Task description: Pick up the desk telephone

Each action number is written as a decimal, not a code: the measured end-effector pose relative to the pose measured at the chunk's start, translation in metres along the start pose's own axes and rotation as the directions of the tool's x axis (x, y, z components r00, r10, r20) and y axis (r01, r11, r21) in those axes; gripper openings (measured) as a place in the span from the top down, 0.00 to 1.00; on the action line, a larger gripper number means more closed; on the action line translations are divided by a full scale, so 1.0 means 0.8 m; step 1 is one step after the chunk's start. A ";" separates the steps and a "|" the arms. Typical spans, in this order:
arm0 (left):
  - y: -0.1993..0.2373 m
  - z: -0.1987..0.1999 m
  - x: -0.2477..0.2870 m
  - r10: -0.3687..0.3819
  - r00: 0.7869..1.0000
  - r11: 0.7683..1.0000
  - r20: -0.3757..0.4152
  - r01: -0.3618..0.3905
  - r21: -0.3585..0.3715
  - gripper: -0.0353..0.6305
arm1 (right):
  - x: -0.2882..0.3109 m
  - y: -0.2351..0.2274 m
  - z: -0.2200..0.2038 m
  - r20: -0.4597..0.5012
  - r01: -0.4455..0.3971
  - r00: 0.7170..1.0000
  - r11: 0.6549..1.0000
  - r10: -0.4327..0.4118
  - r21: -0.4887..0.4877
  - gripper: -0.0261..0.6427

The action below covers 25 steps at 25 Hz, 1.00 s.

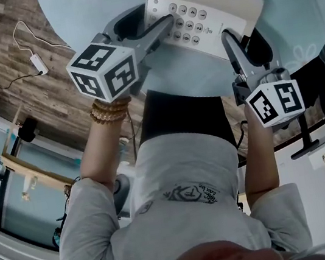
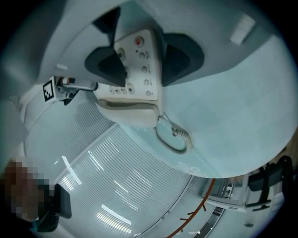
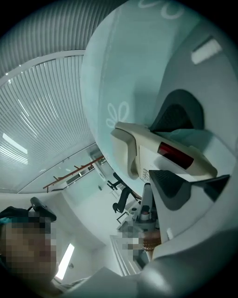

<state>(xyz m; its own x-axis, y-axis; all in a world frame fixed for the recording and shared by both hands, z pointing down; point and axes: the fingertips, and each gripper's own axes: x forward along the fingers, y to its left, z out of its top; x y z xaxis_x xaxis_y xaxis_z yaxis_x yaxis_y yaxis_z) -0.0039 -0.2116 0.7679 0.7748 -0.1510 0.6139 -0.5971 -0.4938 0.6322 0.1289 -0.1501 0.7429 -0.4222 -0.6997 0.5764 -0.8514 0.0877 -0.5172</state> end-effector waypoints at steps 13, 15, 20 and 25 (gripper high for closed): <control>-0.012 -0.002 -0.013 0.052 0.998 0.996 0.020 -0.053 0.065 0.59 | -0.010 0.011 -0.007 -0.013 0.032 0.999 0.999 -0.032 0.027 0.59; -0.017 0.001 -0.018 0.052 0.998 0.996 0.025 -0.054 0.066 0.58 | -0.015 0.016 -0.003 -0.008 0.032 0.999 0.999 -0.032 0.031 0.60; -0.033 0.019 -0.038 0.063 0.997 0.995 0.052 -0.067 0.078 0.58 | -0.029 0.034 0.020 0.004 0.033 0.999 0.999 -0.033 0.007 0.59; -0.067 0.027 -0.076 0.074 0.995 0.995 0.068 -0.078 0.069 0.57 | -0.064 0.067 0.041 0.000 0.047 0.999 0.999 -0.047 -0.008 0.59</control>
<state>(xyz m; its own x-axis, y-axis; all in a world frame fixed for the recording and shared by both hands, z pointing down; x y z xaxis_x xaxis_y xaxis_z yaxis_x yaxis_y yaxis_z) -0.0146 -0.1946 0.6861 0.7411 -0.2446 0.6253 -0.6401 -0.5385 0.5480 0.1147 -0.1329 0.6649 -0.3817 -0.7029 0.6003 -0.8727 0.0602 -0.4845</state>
